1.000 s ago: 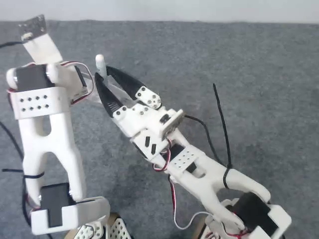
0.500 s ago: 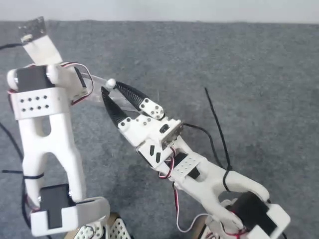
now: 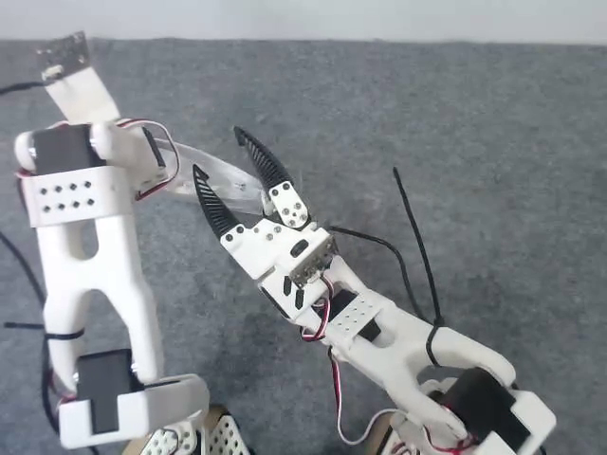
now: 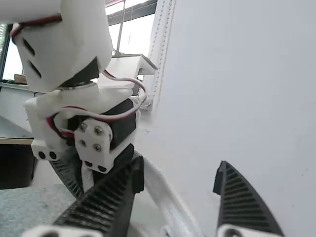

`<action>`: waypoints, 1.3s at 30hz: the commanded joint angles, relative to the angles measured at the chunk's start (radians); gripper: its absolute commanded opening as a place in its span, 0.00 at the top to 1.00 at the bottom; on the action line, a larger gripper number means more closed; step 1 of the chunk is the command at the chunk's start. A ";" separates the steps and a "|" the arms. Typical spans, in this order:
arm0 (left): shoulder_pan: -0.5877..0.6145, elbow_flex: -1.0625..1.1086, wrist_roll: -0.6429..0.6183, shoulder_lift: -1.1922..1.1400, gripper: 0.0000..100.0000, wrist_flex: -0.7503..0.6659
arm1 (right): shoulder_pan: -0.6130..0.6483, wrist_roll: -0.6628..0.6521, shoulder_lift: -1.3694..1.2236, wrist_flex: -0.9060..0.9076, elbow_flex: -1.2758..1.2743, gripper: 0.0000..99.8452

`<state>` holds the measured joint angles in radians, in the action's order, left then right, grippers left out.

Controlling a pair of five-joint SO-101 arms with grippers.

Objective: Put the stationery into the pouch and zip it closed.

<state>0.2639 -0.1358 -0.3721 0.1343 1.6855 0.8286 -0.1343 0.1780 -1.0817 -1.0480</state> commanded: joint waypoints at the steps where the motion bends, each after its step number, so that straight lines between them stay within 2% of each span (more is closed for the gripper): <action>1: -0.002 0.002 0.012 0.008 0.99 -0.015 | -0.004 -0.014 -0.024 0.024 -0.014 0.81; 9: -0.002 0.002 0.012 0.003 0.99 -0.015 | -0.002 -0.017 -0.010 0.021 -0.037 0.82; 14: -0.002 0.002 0.012 0.003 0.99 -0.015 | 0.001 -0.015 0.165 0.061 -0.110 0.82; 22: -0.002 0.002 0.012 0.009 0.99 -0.018 | -0.005 0.163 0.456 0.590 -0.055 0.82; 28: -0.002 0.002 0.011 0.008 0.99 -0.018 | -0.001 0.167 0.618 0.909 0.034 0.82; 39: -0.002 0.004 0.011 0.002 0.99 -0.018 | -0.002 0.169 0.915 1.328 0.100 0.82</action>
<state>0.2624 -0.1358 -0.3675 0.1343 1.6855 0.8239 0.0207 0.9897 0.1565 -1.0111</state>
